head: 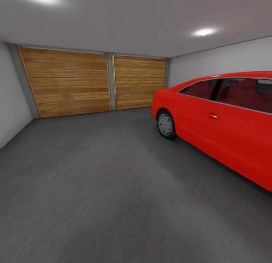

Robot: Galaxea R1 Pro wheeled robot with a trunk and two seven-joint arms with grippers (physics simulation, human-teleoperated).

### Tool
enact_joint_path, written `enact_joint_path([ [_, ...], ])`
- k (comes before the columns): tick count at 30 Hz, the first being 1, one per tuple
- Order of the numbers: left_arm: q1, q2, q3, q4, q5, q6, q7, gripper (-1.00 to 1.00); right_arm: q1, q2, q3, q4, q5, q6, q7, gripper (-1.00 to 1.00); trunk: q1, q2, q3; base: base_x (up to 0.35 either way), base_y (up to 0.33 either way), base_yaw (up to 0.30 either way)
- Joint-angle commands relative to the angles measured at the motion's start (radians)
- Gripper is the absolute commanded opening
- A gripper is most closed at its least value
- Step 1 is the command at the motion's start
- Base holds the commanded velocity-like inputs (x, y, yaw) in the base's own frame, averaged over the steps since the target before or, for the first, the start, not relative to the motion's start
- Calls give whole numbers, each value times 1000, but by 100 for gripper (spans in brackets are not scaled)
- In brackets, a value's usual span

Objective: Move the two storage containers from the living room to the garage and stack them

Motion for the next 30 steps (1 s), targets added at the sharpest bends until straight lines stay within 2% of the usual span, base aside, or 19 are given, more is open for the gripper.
enact_joint_path([
  [1, 0, 0, 1, -3, 0, 7, 0, 100, -1, 0, 1, 1, -1, -3, -1, 100, 0, -1, -1, 0, 0, 299],
  [30, 0, 3, 1, -3, 0, 7, 2, 100, -1, 0, 1, 1, -1, -3, -1, 100, 0, -1, -1, 0, 0, 299],
])
